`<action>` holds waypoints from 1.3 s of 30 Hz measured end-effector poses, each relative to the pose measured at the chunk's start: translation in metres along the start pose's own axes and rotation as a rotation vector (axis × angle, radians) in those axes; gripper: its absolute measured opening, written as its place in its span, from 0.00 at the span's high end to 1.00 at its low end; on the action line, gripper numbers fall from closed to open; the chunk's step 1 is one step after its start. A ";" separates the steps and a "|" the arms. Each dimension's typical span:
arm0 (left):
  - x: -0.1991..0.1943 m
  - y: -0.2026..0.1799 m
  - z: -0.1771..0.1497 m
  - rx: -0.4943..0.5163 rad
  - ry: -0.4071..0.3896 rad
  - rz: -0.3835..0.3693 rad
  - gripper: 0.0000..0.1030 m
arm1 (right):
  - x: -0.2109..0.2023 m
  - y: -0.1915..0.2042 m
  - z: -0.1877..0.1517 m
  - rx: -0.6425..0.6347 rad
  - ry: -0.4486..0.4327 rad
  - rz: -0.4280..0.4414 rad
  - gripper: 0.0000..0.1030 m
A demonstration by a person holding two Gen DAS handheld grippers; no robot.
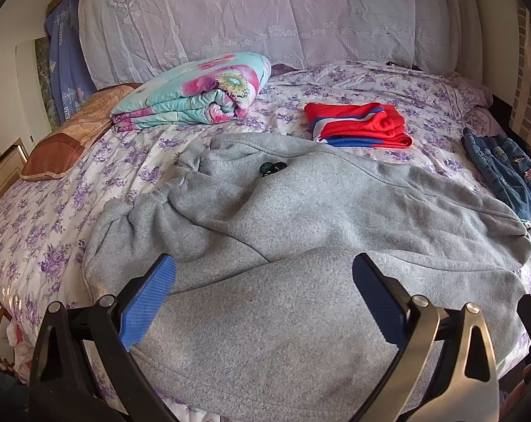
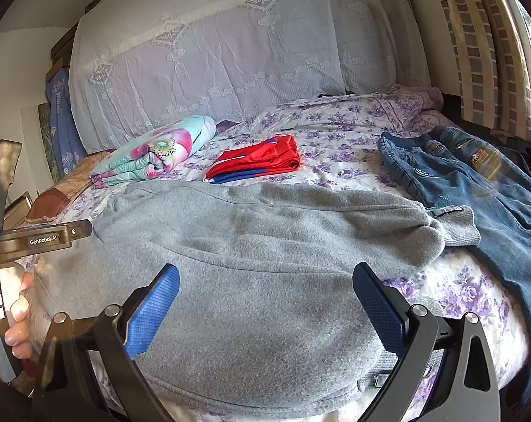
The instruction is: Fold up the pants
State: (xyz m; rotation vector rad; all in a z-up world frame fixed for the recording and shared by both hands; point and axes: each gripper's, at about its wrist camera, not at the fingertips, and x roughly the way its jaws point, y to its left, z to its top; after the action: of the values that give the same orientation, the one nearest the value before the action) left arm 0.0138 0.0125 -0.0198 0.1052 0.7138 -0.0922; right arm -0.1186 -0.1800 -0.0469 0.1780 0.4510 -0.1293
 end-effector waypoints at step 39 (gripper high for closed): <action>-0.004 0.002 -0.001 0.002 0.004 0.013 0.05 | -0.003 0.003 -0.001 -0.007 -0.005 -0.006 0.03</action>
State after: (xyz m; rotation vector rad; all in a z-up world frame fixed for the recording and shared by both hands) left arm 0.0104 0.0152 -0.0180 0.1120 0.7170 -0.0803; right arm -0.1209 -0.1763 -0.0458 0.1692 0.4468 -0.1343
